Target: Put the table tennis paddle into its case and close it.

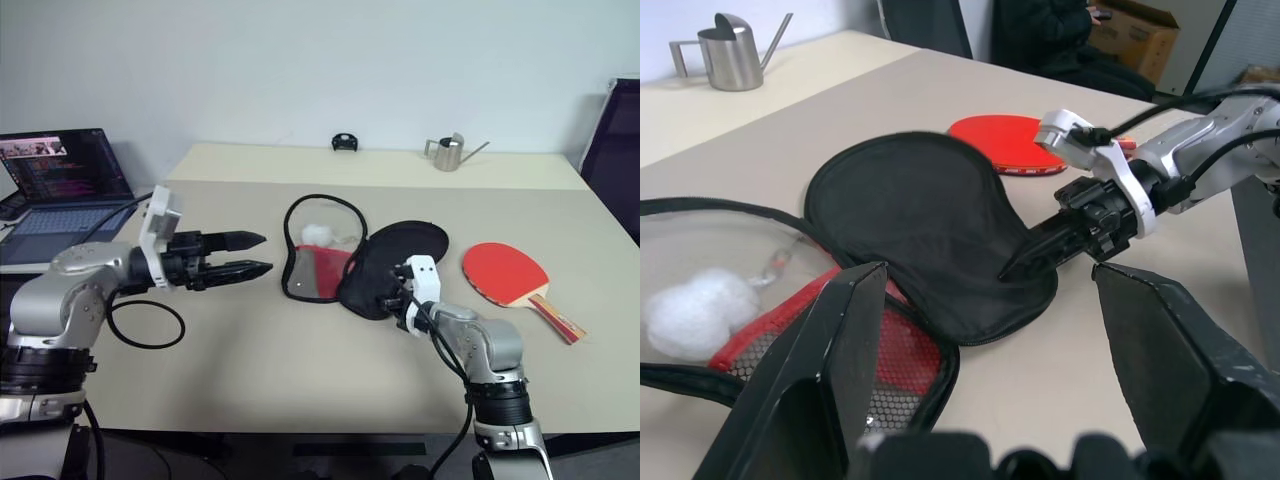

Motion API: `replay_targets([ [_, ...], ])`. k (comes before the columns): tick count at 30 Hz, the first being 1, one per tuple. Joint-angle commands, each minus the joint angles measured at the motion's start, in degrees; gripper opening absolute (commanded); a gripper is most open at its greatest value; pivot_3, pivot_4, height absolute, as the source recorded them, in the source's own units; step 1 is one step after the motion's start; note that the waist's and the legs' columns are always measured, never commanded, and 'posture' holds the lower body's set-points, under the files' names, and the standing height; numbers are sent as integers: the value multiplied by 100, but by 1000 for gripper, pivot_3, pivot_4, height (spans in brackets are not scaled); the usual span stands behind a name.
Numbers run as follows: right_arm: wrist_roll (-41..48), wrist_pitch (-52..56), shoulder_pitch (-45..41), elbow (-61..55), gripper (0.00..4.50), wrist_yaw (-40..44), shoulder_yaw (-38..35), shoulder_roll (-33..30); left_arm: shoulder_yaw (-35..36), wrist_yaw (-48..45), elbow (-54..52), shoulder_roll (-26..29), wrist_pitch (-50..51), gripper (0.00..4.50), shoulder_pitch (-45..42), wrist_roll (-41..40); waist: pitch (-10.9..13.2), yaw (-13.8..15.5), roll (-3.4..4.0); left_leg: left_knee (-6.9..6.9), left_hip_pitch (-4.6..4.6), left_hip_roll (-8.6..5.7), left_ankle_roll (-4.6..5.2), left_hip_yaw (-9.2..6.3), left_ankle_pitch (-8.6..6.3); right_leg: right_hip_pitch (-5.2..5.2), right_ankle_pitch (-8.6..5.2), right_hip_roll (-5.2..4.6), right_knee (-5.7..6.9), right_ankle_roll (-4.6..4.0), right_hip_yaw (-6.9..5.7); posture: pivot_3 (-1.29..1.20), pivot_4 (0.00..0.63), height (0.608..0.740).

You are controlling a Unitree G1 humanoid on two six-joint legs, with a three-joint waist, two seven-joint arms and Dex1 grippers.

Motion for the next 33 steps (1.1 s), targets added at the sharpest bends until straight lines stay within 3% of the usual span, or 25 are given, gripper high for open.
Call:
replay_targets([
  [1,464,566,14,-540,40,22,-395,22,-6,-57,-236,42,-36,3566,-75,-32,0,0,0,0,0,0,0,0,0,0,0,0,0,0,0,0,150,740],
  [7,809,1263,174,-895,40,252,-652,-441,-226,-194,-182,2,-85,3566,-201,13,0,1,1,0,0,-1,2,0,-1,1,0,0,-1,0,0,0,150,740],
  [10,894,1444,269,-880,40,532,-599,-966,-406,-281,-185,-60,-111,3566,-263,67,0,2,1,0,0,-1,4,1,-2,1,0,0,0,0,-1,0,150,740],
  [19,633,1013,71,-170,40,1465,-22,-2441,-749,-412,-124,-336,-190,3566,-522,212,0,6,0,3,0,-1,23,3,-12,4,0,1,-1,0,-1,0,150,740],
  [33,-163,-100,-750,1359,40,2525,931,-3082,-889,-465,-29,-543,-236,3566,-688,354,0,4,0,8,-2,0,21,5,-11,5,0,-1,-2,0,-2,0,150,740],
])
